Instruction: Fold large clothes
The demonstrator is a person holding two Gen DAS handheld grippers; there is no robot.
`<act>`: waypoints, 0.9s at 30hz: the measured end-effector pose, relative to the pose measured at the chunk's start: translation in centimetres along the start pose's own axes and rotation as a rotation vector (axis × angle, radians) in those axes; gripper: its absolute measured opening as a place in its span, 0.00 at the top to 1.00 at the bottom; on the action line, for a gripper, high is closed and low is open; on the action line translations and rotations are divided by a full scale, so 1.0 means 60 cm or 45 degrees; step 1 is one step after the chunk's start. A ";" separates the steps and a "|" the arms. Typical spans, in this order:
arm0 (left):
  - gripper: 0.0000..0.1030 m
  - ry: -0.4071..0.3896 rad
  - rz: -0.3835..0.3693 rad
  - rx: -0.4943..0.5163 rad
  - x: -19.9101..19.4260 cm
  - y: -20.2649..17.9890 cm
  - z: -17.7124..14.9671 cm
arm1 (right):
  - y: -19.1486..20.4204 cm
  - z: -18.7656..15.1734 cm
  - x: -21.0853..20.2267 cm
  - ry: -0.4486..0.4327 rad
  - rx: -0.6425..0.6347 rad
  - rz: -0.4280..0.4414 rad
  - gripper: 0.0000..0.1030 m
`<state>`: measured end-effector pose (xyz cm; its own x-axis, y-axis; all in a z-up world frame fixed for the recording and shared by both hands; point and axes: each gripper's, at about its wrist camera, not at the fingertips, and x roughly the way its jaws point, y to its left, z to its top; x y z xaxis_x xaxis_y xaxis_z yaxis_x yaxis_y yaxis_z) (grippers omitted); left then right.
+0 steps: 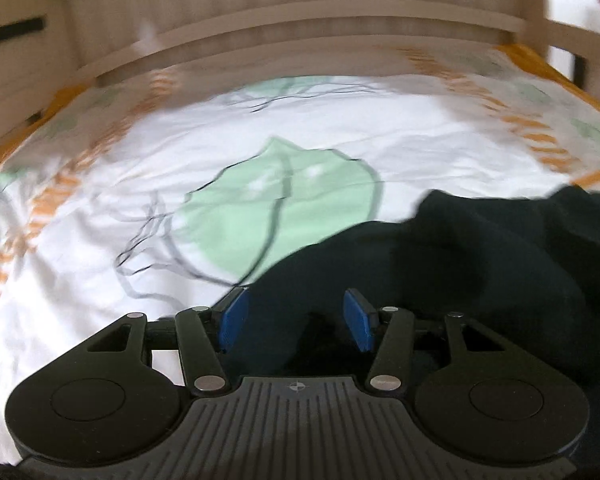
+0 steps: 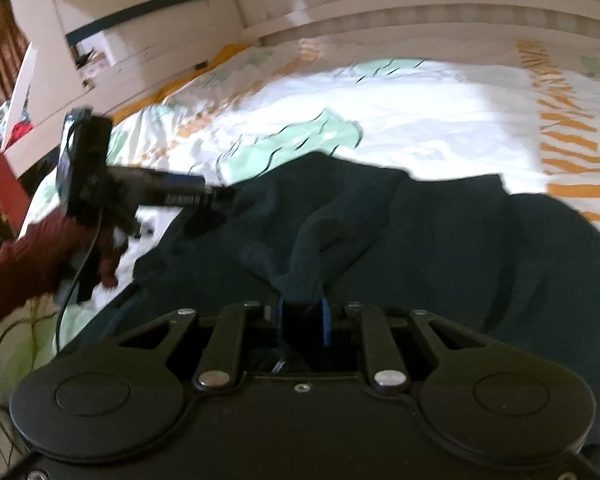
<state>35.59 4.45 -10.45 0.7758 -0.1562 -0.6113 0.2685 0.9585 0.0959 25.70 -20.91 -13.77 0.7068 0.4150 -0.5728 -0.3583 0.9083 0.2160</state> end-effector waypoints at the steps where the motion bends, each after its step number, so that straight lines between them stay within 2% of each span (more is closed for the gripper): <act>1: 0.50 -0.002 -0.005 -0.068 -0.002 0.014 -0.001 | 0.006 -0.004 0.005 0.017 -0.019 0.012 0.66; 2: 0.50 -0.008 -0.015 -0.127 -0.005 0.023 0.001 | 0.012 -0.009 0.011 0.039 -0.042 0.022 0.64; 4: 0.50 -0.044 -0.067 -0.227 -0.020 0.037 0.004 | 0.022 -0.015 0.019 0.070 -0.076 0.032 0.53; 6: 0.50 -0.094 -0.135 -0.246 -0.037 0.031 0.014 | 0.027 -0.016 0.020 0.090 -0.088 0.091 0.34; 8: 0.47 -0.138 -0.212 -0.232 -0.051 0.014 0.026 | 0.034 -0.014 0.014 0.090 -0.106 0.140 0.27; 11: 0.44 -0.202 -0.341 -0.174 -0.069 -0.017 0.033 | 0.034 -0.004 -0.003 0.055 -0.122 0.171 0.25; 14: 0.44 -0.228 -0.421 -0.083 -0.072 -0.053 0.036 | 0.007 0.009 -0.025 -0.046 -0.012 0.223 0.26; 16: 0.43 -0.222 -0.454 -0.040 -0.066 -0.071 0.032 | -0.013 0.015 -0.037 -0.141 0.064 0.223 0.24; 18: 0.43 -0.174 -0.478 -0.008 -0.055 -0.086 0.026 | -0.030 0.015 -0.041 -0.192 0.122 0.209 0.23; 20: 0.43 -0.112 -0.483 0.025 -0.043 -0.095 0.017 | -0.042 0.012 -0.038 -0.194 0.163 0.166 0.23; 23: 0.43 0.011 -0.387 0.091 -0.014 -0.098 -0.008 | -0.053 0.003 -0.024 -0.148 0.156 0.007 0.23; 25: 0.36 0.065 -0.378 0.067 0.004 -0.088 -0.022 | -0.066 -0.004 -0.009 -0.071 0.139 -0.129 0.23; 27: 0.34 0.078 -0.383 0.043 0.013 -0.081 -0.030 | -0.071 -0.015 0.012 0.041 0.075 -0.282 0.24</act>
<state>33.83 0.13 -12.81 0.6228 -0.4164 -0.6624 0.5006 0.8627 -0.0716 27.17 -24.53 -15.80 0.7440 0.2043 -0.6362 -0.1599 0.9789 0.1274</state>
